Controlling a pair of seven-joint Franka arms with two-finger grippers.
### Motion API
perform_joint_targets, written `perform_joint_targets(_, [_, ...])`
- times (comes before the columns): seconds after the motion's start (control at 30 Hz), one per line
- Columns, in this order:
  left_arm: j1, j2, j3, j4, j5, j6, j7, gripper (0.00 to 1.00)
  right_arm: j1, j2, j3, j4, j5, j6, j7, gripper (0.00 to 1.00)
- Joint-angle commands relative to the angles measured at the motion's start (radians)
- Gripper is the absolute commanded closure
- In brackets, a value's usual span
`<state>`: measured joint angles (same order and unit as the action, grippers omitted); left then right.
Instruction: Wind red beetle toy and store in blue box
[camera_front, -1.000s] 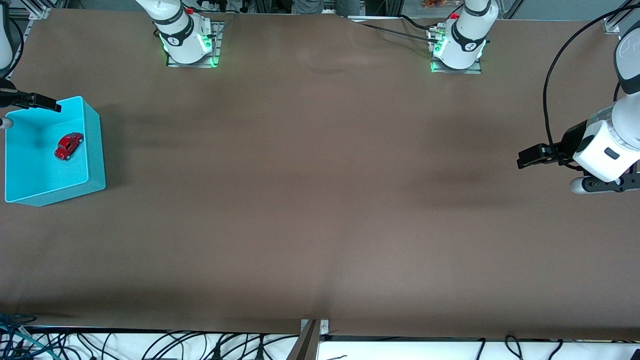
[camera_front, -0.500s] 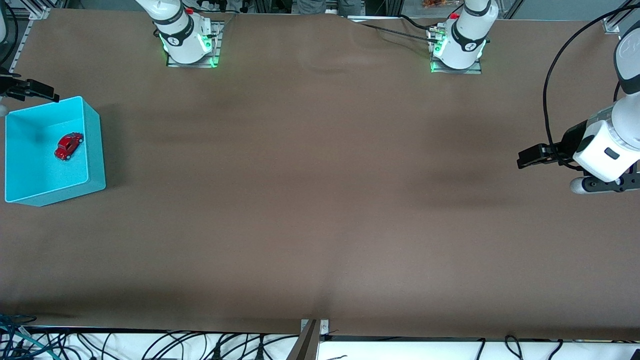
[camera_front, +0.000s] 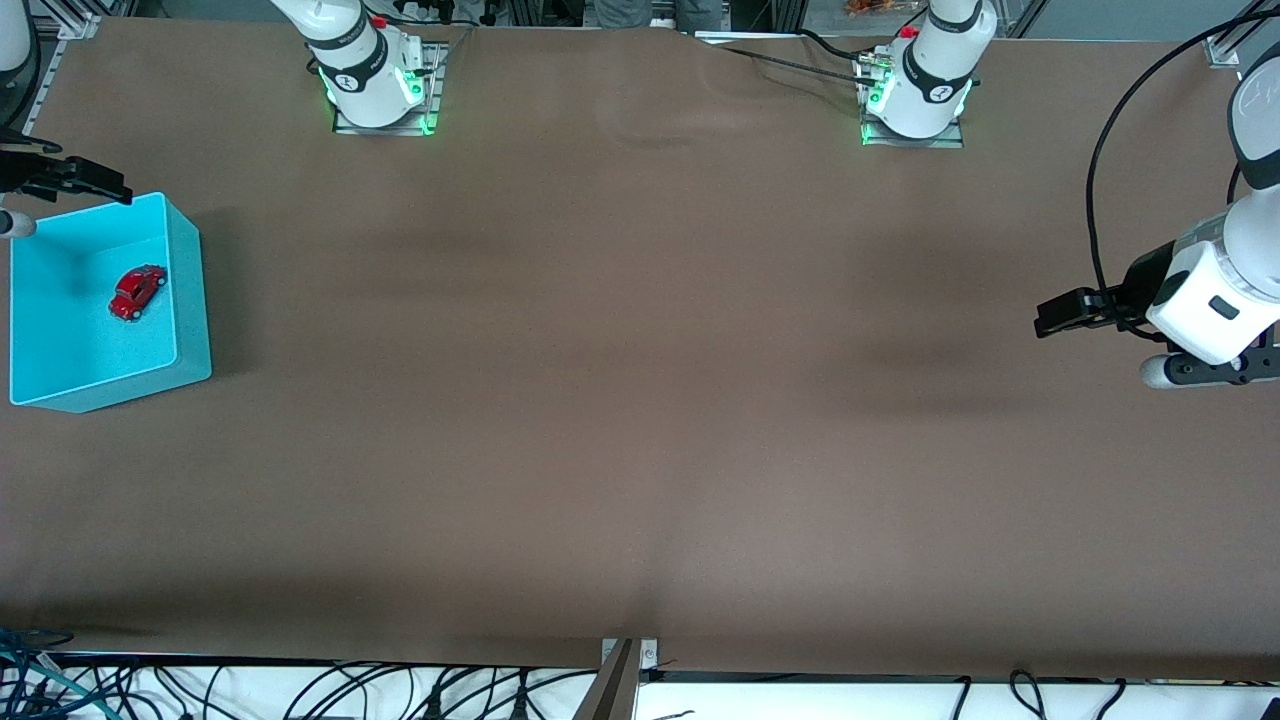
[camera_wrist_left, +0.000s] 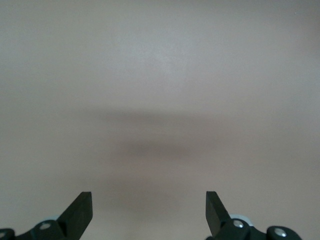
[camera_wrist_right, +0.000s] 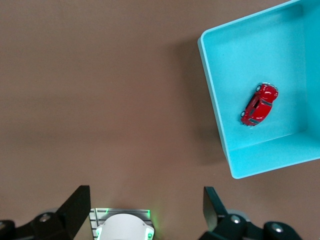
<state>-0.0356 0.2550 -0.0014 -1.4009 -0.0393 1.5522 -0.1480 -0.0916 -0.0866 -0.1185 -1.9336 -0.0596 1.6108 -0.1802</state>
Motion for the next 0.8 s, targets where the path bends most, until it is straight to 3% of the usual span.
perform_joint_targets(0.0, [0.003,0.01,0.003,0.03,-0.014,-0.02,0.021,0.0,0.015,0.064,0.039,0.082,0.03,-0.039,0.083,0.0])
perform_joint_targets(0.4, [0.003,0.01,0.003,0.03,-0.016,-0.02,0.021,0.0,0.059,0.136,0.118,0.188,0.078,-0.039,0.268,0.0])
perform_joint_targets(0.77, [0.003,0.01,0.003,0.03,-0.014,-0.02,0.021,0.0,0.078,0.16,0.151,0.254,0.121,-0.037,0.355,0.0])
